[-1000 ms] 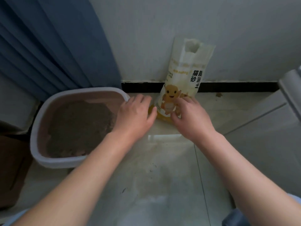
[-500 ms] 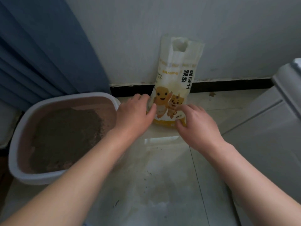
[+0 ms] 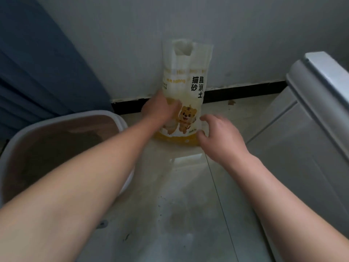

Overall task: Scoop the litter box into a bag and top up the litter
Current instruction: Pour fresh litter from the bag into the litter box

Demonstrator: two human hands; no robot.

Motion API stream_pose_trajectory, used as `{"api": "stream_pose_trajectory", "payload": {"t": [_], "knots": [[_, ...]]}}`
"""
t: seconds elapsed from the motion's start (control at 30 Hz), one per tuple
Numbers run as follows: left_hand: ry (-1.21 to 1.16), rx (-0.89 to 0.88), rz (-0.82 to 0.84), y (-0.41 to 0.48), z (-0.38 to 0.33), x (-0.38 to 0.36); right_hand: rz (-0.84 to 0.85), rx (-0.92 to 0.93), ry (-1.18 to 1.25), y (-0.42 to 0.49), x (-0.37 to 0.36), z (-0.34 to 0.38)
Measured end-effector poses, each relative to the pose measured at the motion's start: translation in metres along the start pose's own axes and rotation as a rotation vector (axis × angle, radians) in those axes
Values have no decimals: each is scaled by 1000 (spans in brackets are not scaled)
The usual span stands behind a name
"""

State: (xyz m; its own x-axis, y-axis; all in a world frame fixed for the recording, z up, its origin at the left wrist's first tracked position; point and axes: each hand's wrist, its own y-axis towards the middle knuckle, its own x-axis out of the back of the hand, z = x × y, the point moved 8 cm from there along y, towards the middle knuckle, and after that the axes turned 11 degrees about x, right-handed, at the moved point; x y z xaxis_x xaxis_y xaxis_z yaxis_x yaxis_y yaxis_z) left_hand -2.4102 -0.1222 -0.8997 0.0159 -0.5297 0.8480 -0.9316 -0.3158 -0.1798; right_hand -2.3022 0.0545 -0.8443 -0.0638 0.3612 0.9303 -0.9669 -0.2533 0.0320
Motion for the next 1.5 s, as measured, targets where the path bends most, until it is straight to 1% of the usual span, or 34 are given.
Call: {"api": "stream_pose_trajectory", "payload": {"t": [0.07, 0.13, 0.27, 0.4, 0.5, 0.6, 0.67, 0.77, 0.87, 1.07, 1.17, 1.33, 1.43, 1.5], "knots": [[-49, 107, 1, 21, -4, 7, -13, 9, 15, 1, 1, 3], [-61, 130, 23, 41, -11, 7, -24, 21, 24, 1, 2, 6], [-36, 97, 28, 64, -16, -2, -32, 29, 32, 0, 4, 5], [22, 21, -19, 65, -24, 0, -32, 42, 32, 0, 4, 4], [10, -29, -73, 60, -27, 3, -28, 46, 30, 0, 3, 2], [-45, -36, -121, 43, -23, 6, -19, 46, 36, 3, 1, 1], [-72, -36, -125, 28, -18, 8, -16, 48, 57, 5, 0, 2], [-79, -26, -118, 9, 2, 11, 2, 29, 95, 9, -4, -2], [-98, -55, -134, -20, 26, 18, 20, -7, 120, 14, -13, -13], [-66, -49, -104, -72, 74, 14, 104, -104, 192, 22, -49, -33], [-112, -31, -79, -92, 92, 6, 132, -168, 260, 26, -74, -40], [-141, -44, -104, -110, 108, 12, 120, -267, 372, 25, -118, -46], [-109, -37, -138, -120, 116, 25, 90, -290, 453, 24, -135, -47], [-135, -25, -146, -126, 127, 33, 85, -293, 478, 22, -143, -48]]}}
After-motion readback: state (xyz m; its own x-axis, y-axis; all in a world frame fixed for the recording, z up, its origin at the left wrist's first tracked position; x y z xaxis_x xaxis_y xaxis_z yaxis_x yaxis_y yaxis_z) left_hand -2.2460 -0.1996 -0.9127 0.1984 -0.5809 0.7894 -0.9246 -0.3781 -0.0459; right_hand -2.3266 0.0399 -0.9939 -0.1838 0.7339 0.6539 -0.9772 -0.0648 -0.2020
